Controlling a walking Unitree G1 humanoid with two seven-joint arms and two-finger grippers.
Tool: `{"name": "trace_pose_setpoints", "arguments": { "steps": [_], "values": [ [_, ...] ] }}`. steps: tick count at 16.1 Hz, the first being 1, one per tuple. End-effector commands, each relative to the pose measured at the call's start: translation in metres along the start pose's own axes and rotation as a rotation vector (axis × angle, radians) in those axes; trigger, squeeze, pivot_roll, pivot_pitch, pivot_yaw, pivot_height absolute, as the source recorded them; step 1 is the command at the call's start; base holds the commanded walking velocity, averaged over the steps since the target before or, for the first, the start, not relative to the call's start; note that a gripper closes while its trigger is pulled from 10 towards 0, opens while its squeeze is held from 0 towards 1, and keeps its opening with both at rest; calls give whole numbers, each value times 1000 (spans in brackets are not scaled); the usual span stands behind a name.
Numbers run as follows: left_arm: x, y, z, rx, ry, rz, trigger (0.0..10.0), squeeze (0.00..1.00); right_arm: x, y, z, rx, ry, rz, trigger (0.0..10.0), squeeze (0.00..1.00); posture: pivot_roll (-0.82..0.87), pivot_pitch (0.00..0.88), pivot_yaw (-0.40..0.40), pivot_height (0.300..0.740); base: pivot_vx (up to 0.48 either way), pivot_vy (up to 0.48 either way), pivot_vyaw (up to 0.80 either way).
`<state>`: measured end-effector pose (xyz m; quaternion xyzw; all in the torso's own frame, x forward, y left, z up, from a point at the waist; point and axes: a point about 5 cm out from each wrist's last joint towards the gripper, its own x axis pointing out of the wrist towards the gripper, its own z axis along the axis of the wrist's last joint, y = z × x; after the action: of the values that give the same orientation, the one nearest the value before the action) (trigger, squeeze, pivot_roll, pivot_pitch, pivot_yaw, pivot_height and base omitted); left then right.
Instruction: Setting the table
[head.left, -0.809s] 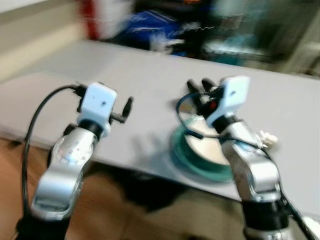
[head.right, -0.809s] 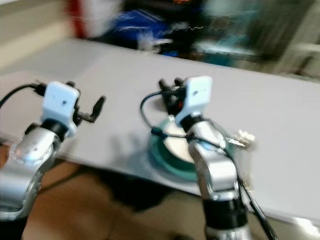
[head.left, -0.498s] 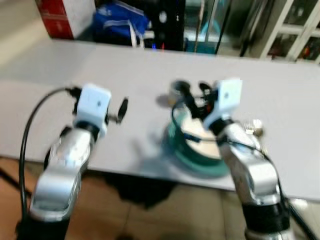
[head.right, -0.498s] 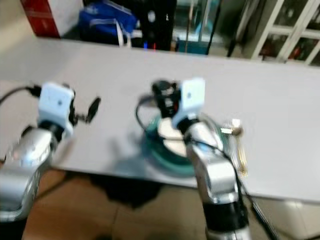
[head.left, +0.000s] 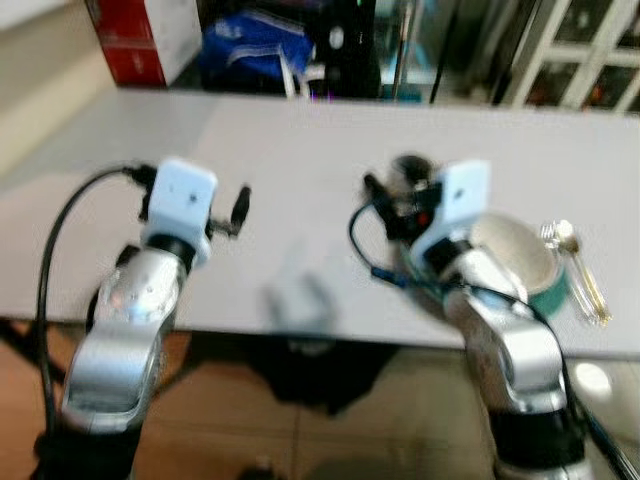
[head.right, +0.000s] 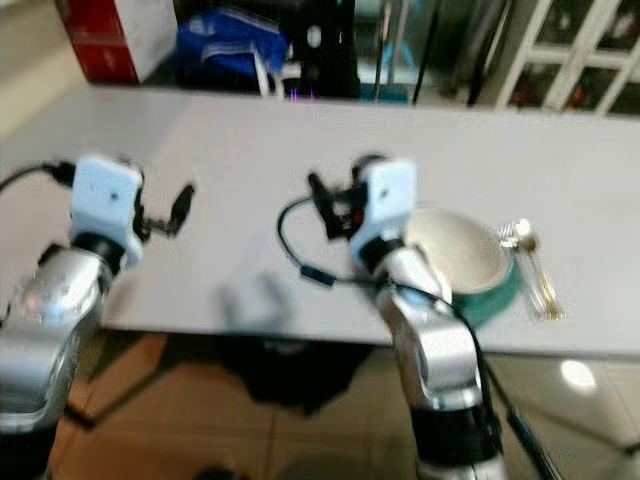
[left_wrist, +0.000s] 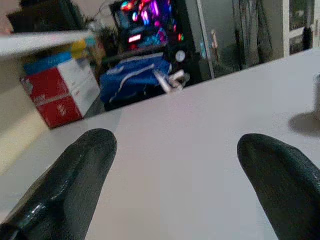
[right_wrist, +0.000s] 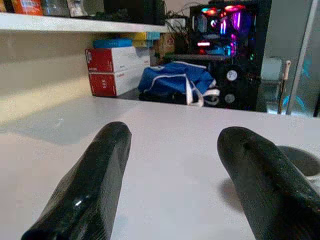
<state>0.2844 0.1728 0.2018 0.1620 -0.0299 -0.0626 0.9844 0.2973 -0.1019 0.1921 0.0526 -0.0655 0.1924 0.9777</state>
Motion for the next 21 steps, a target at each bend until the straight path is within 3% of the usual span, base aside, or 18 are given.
{"name": "trace_pose_setpoints", "arguments": {
  "steps": [1, 2, 4, 6, 8, 11, 13, 15, 17, 21],
  "values": [
    [2, 2, -1, -22, 0, 12, 10000, 0, -1, -10, 4, 31, -15, -50, 10000, 0, 57, 13, 3, 740, 0, 480, 0],
    [3, 1, -4, -9, 10, 9, 10000, 0, -8, -29, -1, 59, 1, -160, 10000, 0, 58, 1, 3, 740, 0, 480, 0],
    [4, -3, -4, -7, 15, -20, 10000, 0, -23, -52, -6, 48, 24, -308, 10000, 0, 33, 2, 23, 740, 0, 480, 0],
    [9, -12, -8, -1, 16, -52, 10000, 0, -38, -64, -4, -31, 47, -370, 10000, 0, -7, 16, 53, 740, 0, 480, 0],
    [15, -26, -8, -47, 1, -91, 10000, 0, -61, -71, -4, -128, 105, -411, 10000, 0, -60, 31, 105, 740, 0, 480, 0],
    [17, -33, -17, -75, -2, -88, 10000, 0, -79, -66, -4, -193, 156, -375, 10000, 0, -95, 37, 96, 740, 0, 480, 0],
    [10, -27, -29, -86, 36, -25, 10000, 0, -81, -54, -10, -126, 151, -328, 10000, 0, -51, 37, 49, 740, 0, 480, 0],
    [-12, -8, -49, -39, 101, 37, 10000, 0, -75, -42, -30, -65, 184, -301, 10000, 0, 9, 36, -4, 740, 0, 480, 0],
    [-19, 4, -53, -23, 130, 87, 10000, 0, -63, -37, -35, -22, 191, -308, 10000, 0, 24, 42, -21, 740, 0, 480, 0],
    [-18, 4, -40, 32, 85, 54, 10000, 0, -48, -35, -38, -16, 190, -273, 10000, 0, 46, 57, 13, 740, 0, 480, 0]
  ]
}}
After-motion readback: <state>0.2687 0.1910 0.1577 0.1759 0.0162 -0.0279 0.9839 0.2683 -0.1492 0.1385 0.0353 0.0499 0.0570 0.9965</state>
